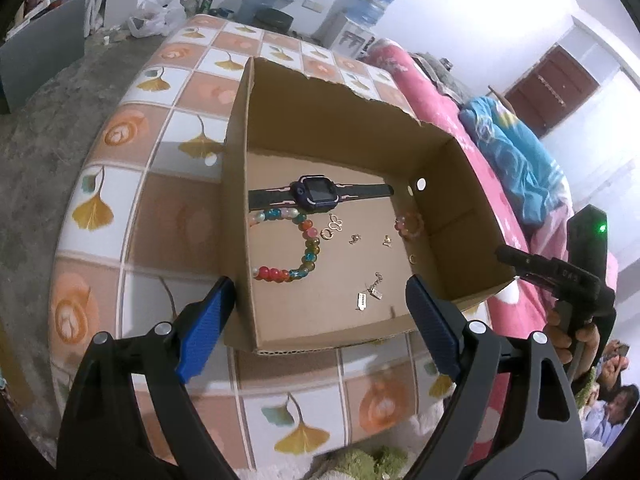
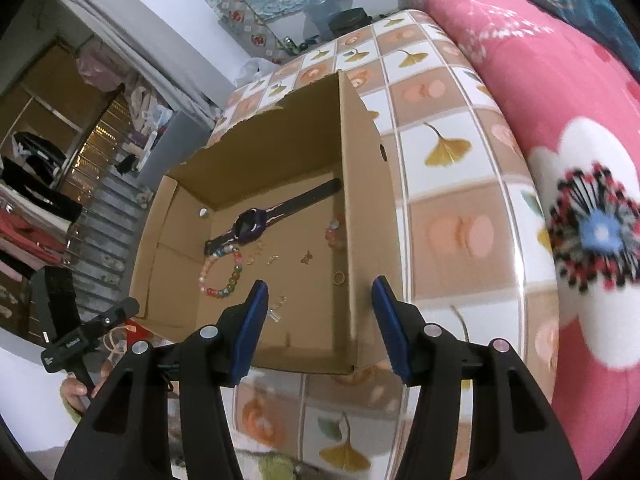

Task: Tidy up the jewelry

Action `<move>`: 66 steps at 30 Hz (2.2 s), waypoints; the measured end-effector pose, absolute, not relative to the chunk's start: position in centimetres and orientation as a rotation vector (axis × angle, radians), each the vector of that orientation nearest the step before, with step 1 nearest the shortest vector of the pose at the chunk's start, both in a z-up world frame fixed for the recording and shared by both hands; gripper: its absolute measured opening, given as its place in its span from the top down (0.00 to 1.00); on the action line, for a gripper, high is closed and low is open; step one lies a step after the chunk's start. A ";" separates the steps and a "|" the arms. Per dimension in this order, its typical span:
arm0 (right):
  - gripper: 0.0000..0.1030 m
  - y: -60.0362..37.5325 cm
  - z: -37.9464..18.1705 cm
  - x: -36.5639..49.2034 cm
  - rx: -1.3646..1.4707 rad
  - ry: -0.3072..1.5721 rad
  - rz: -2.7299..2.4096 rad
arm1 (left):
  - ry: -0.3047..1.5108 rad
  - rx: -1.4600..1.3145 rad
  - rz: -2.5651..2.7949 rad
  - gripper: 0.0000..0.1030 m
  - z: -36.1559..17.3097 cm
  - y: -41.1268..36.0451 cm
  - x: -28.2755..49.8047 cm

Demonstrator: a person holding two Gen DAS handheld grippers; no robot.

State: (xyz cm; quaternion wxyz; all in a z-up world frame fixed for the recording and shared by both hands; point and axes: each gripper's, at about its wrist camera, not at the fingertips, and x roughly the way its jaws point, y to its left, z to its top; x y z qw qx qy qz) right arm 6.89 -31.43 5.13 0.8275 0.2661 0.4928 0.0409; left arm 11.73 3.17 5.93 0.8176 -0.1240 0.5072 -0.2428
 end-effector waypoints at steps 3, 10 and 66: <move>0.48 -31.3 5.1 5.3 0.562 1.035 0.088 | 1.078 -0.242 -0.511 0.20 5.9 2.8 10.7; 0.48 -31.2 5.1 3.4 0.570 1.025 0.078 | 1.086 -0.261 -0.505 0.19 6.0 3.0 9.2; 0.07 -19.9 4.0 -3.5 0.128 0.970 -0.232 | 0.997 0.119 -0.114 0.08 4.1 -2.5 0.7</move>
